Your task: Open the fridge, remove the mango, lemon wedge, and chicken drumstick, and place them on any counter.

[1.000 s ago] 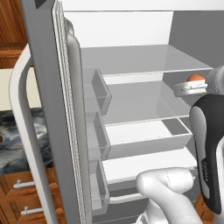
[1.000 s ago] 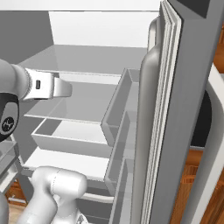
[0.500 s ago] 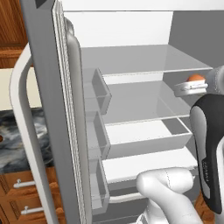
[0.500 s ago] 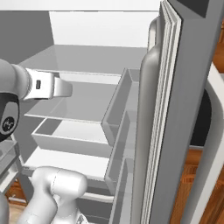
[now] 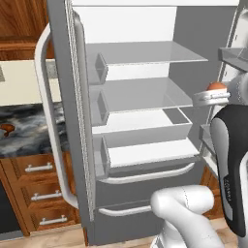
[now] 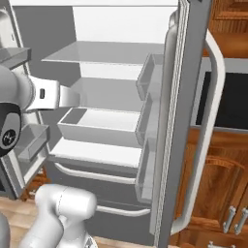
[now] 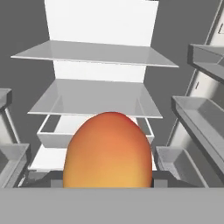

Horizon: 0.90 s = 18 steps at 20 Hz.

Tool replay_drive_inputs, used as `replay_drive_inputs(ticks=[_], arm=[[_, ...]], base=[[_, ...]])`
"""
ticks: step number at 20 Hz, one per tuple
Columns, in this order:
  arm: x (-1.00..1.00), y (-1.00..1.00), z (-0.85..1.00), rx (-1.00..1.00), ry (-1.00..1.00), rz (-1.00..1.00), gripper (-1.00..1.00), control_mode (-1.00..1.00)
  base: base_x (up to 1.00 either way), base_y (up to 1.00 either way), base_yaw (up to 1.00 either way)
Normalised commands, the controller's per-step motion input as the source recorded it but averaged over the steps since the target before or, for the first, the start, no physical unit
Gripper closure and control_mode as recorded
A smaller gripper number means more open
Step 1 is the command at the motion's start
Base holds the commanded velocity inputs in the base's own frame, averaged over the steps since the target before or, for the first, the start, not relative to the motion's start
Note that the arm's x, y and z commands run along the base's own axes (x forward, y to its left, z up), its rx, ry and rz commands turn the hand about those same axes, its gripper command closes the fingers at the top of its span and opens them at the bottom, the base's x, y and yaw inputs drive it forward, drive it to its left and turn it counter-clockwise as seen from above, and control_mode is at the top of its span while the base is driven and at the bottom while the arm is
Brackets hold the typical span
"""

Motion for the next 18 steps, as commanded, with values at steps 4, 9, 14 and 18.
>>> replay_drive_inputs(ticks=[4,9,14,18], arm=[[0.0,0.0,0.0,0.0,0.0,0.0,1.0,1.0],[0.0,0.0,0.0,0.0,0.0,0.0,1.0,1.0],[0.0,0.0,0.0,0.0,0.0,0.0,1.0,1.0],[0.0,0.0,0.0,0.0,0.0,0.0,1.0,1.0]], base=[[-0.43,0.37,0.01],[-0.19,0.62,0.03],[-0.11,0.75,0.02],[-0.2,0.68,0.02]])
